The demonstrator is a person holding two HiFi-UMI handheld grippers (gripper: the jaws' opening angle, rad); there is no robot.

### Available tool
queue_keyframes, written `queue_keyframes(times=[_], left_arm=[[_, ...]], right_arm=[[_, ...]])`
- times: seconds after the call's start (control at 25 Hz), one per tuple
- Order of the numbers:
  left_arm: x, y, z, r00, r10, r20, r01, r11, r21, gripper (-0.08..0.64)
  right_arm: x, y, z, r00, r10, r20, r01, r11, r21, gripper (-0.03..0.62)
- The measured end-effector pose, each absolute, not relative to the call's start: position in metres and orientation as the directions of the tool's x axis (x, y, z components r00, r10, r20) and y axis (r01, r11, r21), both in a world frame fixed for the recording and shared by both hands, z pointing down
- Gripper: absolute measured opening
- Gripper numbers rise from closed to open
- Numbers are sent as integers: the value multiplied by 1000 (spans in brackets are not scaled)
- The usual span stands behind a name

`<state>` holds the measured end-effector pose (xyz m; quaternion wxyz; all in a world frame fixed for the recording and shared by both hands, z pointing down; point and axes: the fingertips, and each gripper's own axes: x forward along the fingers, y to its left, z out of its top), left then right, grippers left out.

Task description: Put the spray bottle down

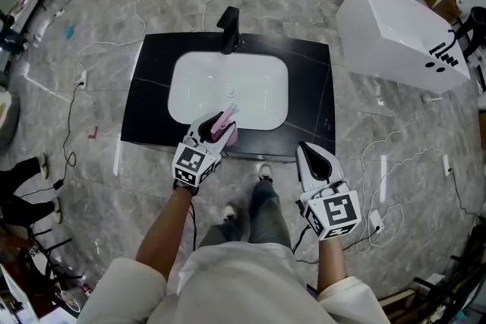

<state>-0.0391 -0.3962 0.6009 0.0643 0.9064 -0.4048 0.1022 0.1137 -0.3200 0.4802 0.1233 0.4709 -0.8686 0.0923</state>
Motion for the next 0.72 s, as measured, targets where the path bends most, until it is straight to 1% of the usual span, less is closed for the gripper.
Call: queue_keyframes(times=[0.32, 0.48, 0.72], left_arm=[[-43, -391, 592, 666, -721, 193, -744, -659, 105, 218], [-46, -383, 583, 681, -713, 164, -732, -672, 115, 241], [-61, -368, 567, 677, -724, 129, -736, -669, 104, 244]], right_arm=[[117, -317, 478, -520, -803, 290, -847, 529, -56, 8], [119, -317, 475, -524, -805, 277, -847, 526, -74, 9], [116, -313, 465, -524, -812, 257, -848, 527, -64, 8]])
